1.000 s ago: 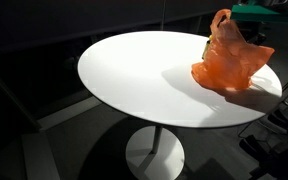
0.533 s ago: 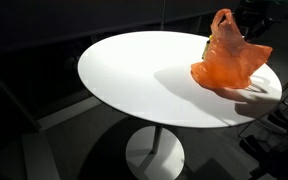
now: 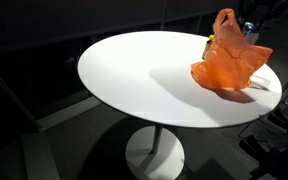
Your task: Remove the white and blue packet from the plastic bag
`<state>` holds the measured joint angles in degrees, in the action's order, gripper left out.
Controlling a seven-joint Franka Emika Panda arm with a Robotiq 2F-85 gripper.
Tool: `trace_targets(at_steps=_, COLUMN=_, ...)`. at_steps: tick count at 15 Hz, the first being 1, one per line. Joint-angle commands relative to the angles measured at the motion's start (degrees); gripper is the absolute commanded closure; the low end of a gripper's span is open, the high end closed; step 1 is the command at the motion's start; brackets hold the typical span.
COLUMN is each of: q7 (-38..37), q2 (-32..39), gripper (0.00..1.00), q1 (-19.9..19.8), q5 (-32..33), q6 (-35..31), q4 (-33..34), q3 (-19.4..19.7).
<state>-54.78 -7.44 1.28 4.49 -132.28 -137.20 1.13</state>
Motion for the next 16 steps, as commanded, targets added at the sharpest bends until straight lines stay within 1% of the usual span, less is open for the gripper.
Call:
trace_targets(at_steps=1, q7=1.9, q2=-4.4, gripper=0.81, q1=-3.2, q5=0.3, q6=2.7, q4=-0.5, q3=0.2)
trace_targets(at_steps=4, q7=2.0, q2=-5.6, gripper=0.81, q1=-6.3, q5=0.5, q6=2.9, q4=-0.2, q3=1.2)
trace_targets(at_steps=10, q7=2.1, q2=-5.3, gripper=0.81, q1=-11.7, q5=1.4, q6=1.5, q4=-1.2, q3=3.9)
trace_targets(at_steps=13, q7=2.5, q2=-4.4, gripper=0.81, q1=-13.6, q5=1.5, q6=0.2, q4=-2.4, q3=5.2)
trace_targets(at_steps=16, q7=3.1, q2=-2.9, gripper=0.81, q1=-14.6, q5=1.3, q6=-2.7, q4=-3.5, q3=6.2)
